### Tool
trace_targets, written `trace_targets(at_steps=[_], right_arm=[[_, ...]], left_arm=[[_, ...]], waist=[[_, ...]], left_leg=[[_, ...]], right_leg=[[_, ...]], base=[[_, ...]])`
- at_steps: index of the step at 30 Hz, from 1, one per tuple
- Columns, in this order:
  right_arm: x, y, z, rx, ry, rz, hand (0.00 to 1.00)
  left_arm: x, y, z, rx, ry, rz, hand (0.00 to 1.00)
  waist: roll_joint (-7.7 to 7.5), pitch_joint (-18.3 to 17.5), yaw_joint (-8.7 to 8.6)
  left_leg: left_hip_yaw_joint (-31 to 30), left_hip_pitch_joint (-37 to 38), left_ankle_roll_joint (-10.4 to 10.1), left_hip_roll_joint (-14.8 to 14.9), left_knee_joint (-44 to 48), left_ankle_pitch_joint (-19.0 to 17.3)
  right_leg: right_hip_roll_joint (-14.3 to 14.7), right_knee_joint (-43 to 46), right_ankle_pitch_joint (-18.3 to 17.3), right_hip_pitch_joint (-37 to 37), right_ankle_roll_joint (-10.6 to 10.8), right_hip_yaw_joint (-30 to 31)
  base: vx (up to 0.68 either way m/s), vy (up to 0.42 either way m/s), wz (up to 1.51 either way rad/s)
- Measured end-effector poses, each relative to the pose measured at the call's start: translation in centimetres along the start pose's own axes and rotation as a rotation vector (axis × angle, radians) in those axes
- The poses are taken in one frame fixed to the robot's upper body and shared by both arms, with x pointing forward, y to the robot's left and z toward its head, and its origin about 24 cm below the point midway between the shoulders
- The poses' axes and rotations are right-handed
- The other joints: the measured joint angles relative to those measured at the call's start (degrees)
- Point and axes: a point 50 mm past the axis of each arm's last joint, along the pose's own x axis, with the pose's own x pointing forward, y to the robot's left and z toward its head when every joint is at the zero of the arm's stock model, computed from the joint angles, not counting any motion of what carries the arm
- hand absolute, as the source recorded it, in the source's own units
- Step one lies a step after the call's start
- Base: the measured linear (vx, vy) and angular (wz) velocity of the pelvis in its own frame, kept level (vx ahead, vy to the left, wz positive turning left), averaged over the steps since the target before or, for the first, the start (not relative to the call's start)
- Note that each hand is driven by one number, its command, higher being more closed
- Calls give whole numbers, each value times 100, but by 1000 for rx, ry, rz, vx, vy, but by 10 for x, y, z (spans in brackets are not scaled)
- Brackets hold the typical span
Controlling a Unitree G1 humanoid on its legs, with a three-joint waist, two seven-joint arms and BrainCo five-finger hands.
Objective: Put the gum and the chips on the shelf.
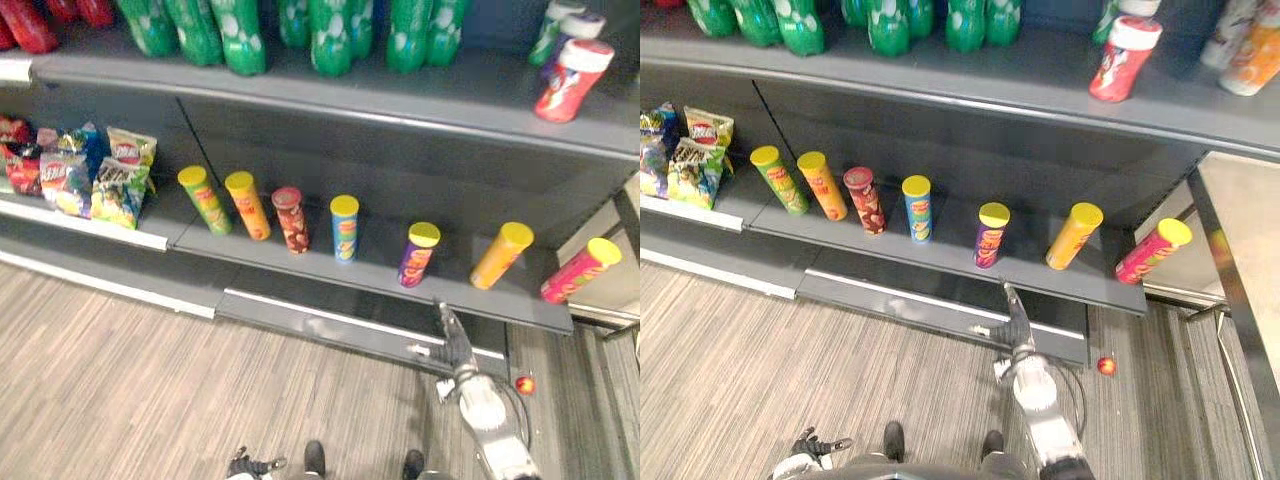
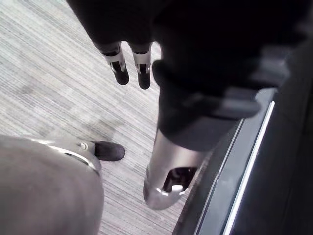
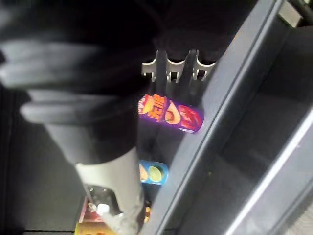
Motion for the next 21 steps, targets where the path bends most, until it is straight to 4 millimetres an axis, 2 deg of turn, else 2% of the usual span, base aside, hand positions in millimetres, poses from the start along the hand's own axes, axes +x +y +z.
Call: trace_targets(at_steps=[2, 3, 5, 6, 7, 9, 12, 15, 21], right_arm=[[-15, 1, -20, 20, 83, 23, 0], [-25, 1, -38, 26, 159, 32, 0], [-35, -1, -58, 43, 248, 14, 0], [-46, -6, -81, 58, 359, -16, 0], [-48, -6, -86, 60, 381, -20, 0], [-73, -12, -122, 88, 572, -72, 0], [-102, -18, -154, 141, 775, -160, 0], [-131, -17, -176, 184, 957, -209, 0], [-147, -18, -185, 268, 1062, -277, 0]], left_arm=[[0, 4, -4, -11, 10, 7, 0], [-1, 8, -10, -27, 28, 17, 0], [-2, 10, -13, -31, 38, 23, 0], [-2, 12, -16, -41, 46, 30, 0], [-2, 12, -16, -42, 47, 30, 0], [-4, 16, -23, -46, 64, 39, 0], [-6, 18, -35, -56, 111, 49, 0], [-8, 19, -42, -55, 130, 51, 0], [-11, 21, -53, -77, 173, 41, 0]], waist=[[-12, -26, -40], [-20, -125, -92], [-21, -142, -120], [-14, -148, -123], [-13, -149, -122], [0, -181, -124], [7, -184, -129], [18, -195, -125], [28, -223, -143]], left_leg=[[4, 97, 3, 0, 0, -45], [12, 109, 4, -3, 0, -63], [24, 192, 3, -12, -1, -89], [48, 285, 1, -17, -1, -114], [55, 301, 0, -17, -1, -118], [98, 374, -1, -19, -1, -134], [108, 520, 6, -20, -2, -154], [106, 599, -1, -17, -34, -166], [76, 593, -11, -24, -43, -174]], right_leg=[[11, -38, 0, 119, 1, 1], [39, -93, 2, 150, 2, 6], [47, -102, 5, 240, 6, 12], [50, -110, 4, 326, 6, 26], [51, -110, 4, 339, 6, 30], [58, -139, 6, 407, 8, 60], [69, -185, 9, 568, 10, 74], [64, -199, 3, 632, 10, 67], [28, -211, -49, 647, 2, 11]], base=[[70, -1, -1], [52, -8, 0], [72, -5, -3], [58, 3, -6], [32, 5, -7], [28, 3, -8], [13, -1, -3], [-31, 2, 0], [-41, 8, 3]])
